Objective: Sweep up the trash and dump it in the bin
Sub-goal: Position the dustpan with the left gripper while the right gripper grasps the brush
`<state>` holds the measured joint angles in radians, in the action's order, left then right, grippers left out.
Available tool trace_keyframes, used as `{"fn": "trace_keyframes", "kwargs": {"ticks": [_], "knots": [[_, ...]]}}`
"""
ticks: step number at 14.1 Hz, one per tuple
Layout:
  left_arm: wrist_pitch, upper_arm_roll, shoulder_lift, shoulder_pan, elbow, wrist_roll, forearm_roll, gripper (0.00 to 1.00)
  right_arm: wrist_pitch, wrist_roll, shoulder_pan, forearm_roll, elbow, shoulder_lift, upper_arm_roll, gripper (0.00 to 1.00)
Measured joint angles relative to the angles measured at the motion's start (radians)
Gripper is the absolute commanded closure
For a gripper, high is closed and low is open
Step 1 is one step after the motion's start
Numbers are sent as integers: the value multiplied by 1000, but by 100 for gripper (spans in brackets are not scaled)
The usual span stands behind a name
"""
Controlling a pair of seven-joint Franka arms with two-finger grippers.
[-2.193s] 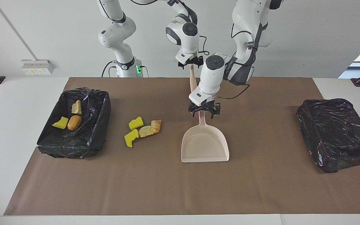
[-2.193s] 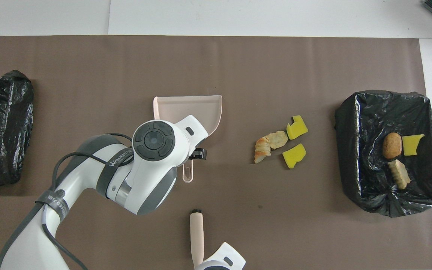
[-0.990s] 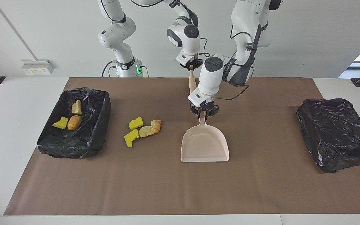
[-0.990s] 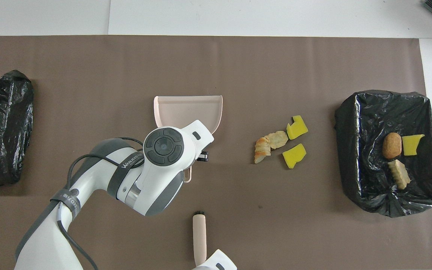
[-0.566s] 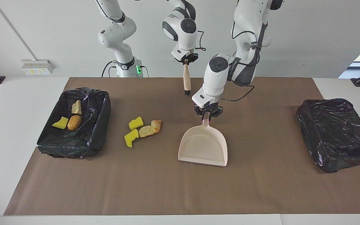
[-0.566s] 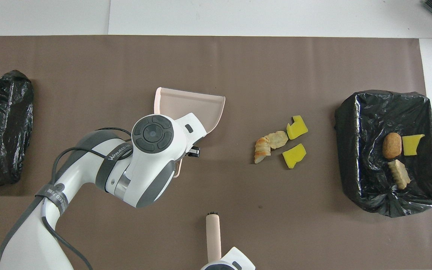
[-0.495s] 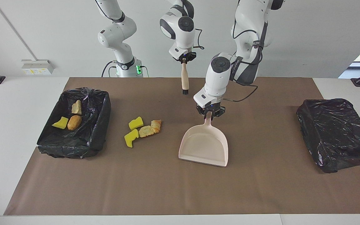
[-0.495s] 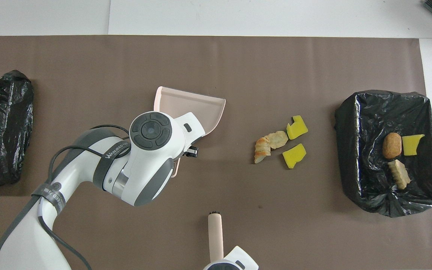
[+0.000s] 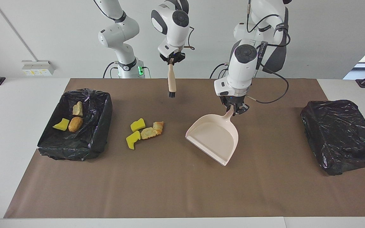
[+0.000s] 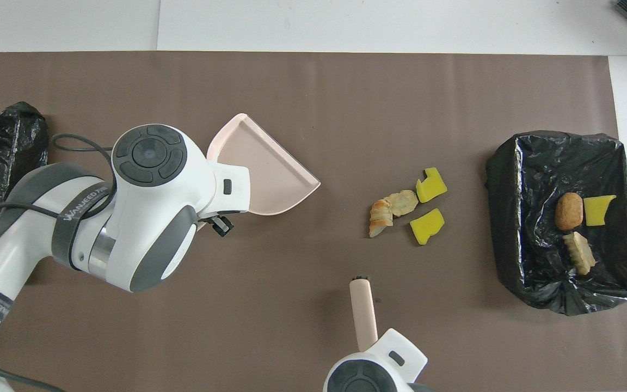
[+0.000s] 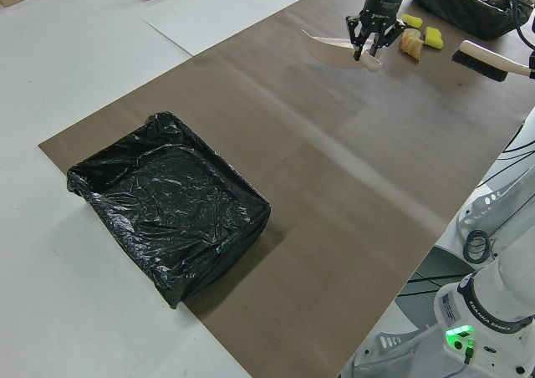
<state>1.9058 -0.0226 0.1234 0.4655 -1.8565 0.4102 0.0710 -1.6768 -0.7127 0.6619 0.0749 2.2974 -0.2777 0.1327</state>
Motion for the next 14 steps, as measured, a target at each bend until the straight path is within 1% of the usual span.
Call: {"fn": "trace_keyframes", "kwargs": {"ticks": [2, 4, 7, 9, 11, 12, 14], "knots": [[11, -4, 2, 1, -15, 125, 3, 100, 0, 133, -100, -116, -35, 36, -2, 100], [36, -12, 9, 4, -34, 181, 5, 100, -15, 265, -209, -202, -84, 98, -5, 100], [79, -17, 33, 38, -45, 239, 7, 100, -96, 438, -356, -315, -136, 196, -8, 100], [104, -19, 53, 71, -47, 240, 11, 100, -154, 463, -409, -360, -173, 270, -9, 100], [115, -20, 63, 82, -47, 241, 16, 100, -182, 463, -445, -371, -224, 341, -8, 100], [116, -21, 64, 86, -48, 245, 16, 100, -186, 463, -469, -371, -235, 361, -8, 100], [116, -22, 63, 107, -52, 247, 16, 100, -188, 463, -517, -371, -231, 375, -8, 100]]}}
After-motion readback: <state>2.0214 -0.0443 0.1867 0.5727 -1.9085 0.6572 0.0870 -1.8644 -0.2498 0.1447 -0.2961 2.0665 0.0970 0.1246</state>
